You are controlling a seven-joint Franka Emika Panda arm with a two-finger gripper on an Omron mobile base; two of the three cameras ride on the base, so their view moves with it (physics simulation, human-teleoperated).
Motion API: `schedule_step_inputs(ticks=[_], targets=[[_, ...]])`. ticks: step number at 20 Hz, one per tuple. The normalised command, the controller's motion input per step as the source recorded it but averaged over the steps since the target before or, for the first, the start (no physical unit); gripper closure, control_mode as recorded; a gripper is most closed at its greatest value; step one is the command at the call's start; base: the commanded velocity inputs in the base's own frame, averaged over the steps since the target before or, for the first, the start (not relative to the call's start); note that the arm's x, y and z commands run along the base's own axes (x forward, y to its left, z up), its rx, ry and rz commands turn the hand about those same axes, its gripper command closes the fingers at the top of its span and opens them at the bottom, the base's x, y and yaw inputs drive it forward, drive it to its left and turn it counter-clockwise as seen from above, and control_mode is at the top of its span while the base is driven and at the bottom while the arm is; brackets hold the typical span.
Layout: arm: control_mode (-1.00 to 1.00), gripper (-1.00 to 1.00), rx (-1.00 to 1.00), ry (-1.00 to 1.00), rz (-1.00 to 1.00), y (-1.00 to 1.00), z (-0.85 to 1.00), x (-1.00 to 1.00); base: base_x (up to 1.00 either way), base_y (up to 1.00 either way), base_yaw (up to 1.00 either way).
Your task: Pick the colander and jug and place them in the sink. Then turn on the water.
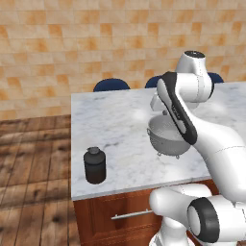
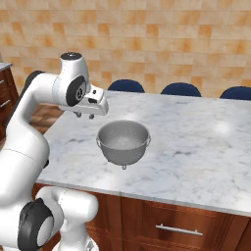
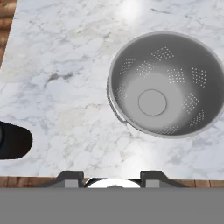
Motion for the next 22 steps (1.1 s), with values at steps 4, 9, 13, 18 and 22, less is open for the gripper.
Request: schedule_step_inputs(ticks=[4, 9, 13, 18, 22], targets=[[-1.0, -1.0, 0.0, 0.0, 0.0, 0.0, 0.0, 0.0, 0.0, 0.0, 0.0], [-1.0, -1.0, 0.0, 0.0, 0.0, 0.0, 0.0, 0.0, 0.0, 0.0, 0.0], [-1.0, -1.0, -0.06, 0.08, 0.01, -0.07, -0.05, 0.11, 0.0, 0.0, 0.0], [-1.0, -1.0, -0.14, 0.19, 0.0, -0.24, -0.16, 0.04, 0.0, 0.0, 0.0], [-1.0, -1.0, 0.0, 0.18, -0.02, -0.8, 0.0, 0.23, 0.0, 0.0, 0.0]])
